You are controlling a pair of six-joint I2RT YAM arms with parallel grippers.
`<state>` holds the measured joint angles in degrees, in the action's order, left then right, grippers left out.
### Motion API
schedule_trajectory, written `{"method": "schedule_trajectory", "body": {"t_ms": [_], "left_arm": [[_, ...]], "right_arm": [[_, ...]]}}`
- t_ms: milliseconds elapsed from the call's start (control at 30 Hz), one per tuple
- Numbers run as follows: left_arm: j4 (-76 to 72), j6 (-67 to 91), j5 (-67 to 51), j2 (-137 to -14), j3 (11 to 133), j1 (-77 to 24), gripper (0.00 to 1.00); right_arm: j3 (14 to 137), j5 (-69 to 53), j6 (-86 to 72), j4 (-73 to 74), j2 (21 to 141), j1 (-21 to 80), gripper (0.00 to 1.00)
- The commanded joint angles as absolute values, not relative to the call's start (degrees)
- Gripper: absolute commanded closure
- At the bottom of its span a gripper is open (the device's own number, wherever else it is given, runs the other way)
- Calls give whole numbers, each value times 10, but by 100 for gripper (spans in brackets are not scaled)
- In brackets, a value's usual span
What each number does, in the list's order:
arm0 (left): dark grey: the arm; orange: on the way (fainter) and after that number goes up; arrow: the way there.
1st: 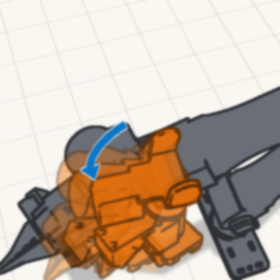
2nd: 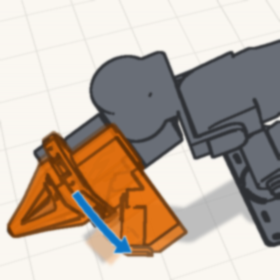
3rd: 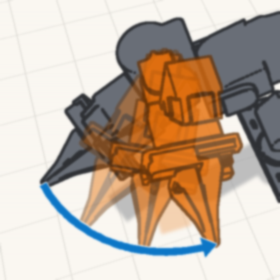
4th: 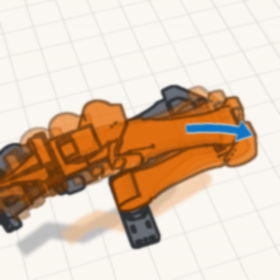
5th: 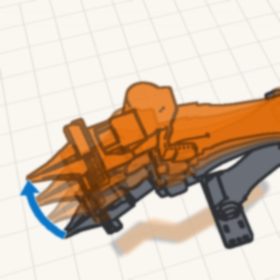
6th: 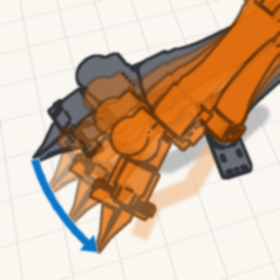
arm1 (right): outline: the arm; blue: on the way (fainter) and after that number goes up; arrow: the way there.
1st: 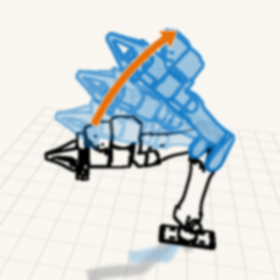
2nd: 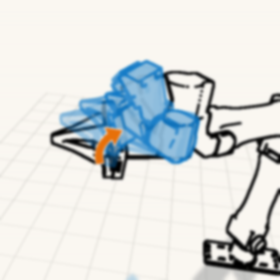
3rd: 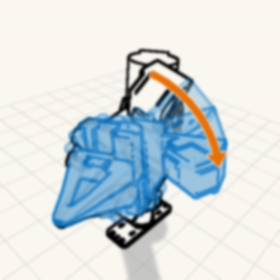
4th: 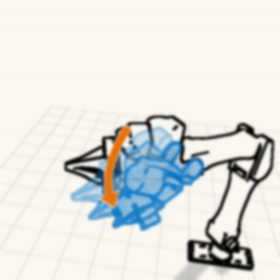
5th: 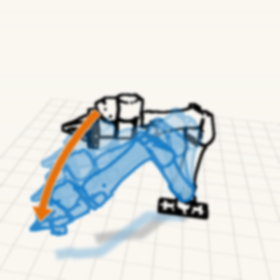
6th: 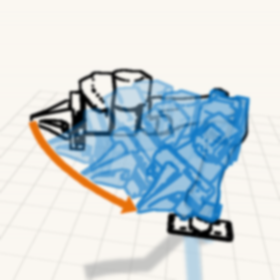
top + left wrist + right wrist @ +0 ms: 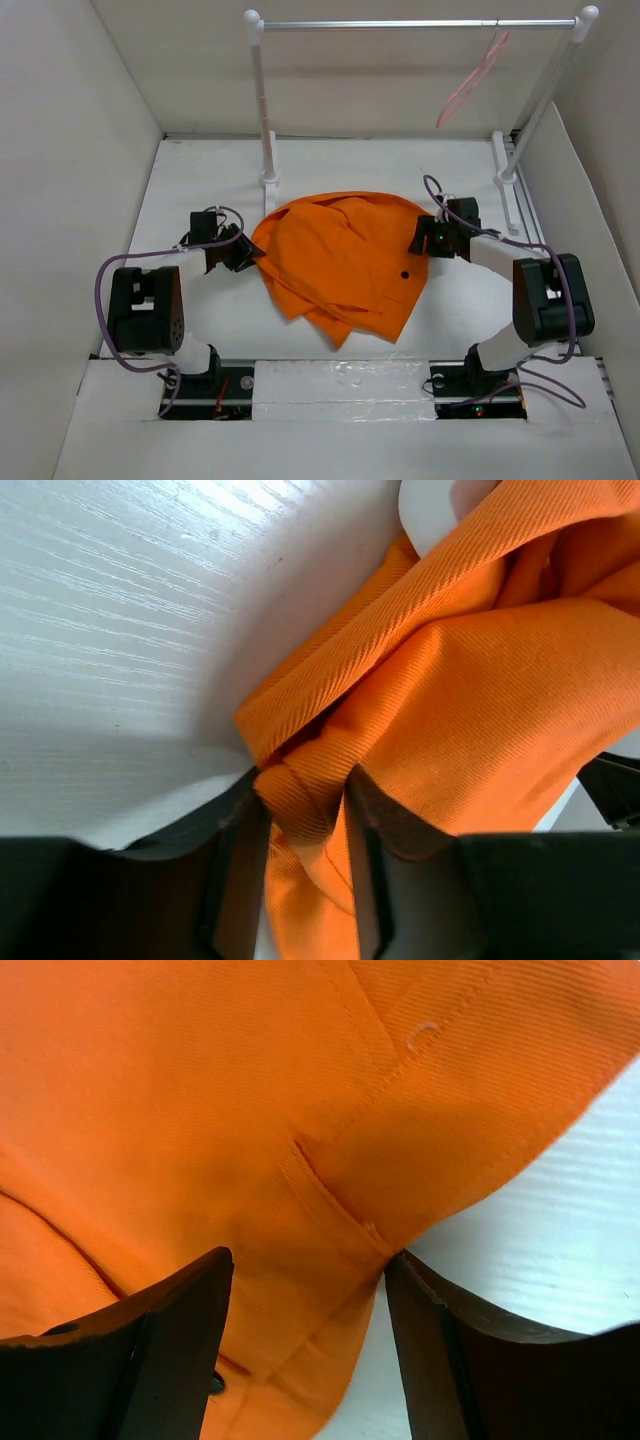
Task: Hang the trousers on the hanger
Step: Flatten out the trousers at the center of the board.
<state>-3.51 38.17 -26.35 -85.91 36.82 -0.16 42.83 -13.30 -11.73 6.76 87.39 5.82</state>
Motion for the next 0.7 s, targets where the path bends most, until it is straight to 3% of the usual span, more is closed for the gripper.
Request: {"method": "schedule_trajectory", "body": {"t_ms": [0,67,100,133,233,400,500,667], "left_arm": [[-71,392,-265,-857,369,-2,74],[-76,398,-265,-853,367,-2,84],[-75,398,-265,-853,367,-2,100],[-70,398,-260,-851,369,-2,100],[-45,393,-253,-825,392,5,100],[94,359,-230,-726,536,25,100],[196,324,-157,-687,746,25,100],[330,288,-71,-648,966,25,100]], "right_arm": [[443,-150,-161,49,909,74,34],[441,-154,-170,35,907,79,49],[442,-148,-175,36,904,84,60],[444,-142,-176,36,896,90,77],[465,-105,-164,53,855,105,99],[554,-68,-103,144,771,129,100],[644,-97,-69,206,731,150,100],[820,-130,-21,342,694,182,100]]}}
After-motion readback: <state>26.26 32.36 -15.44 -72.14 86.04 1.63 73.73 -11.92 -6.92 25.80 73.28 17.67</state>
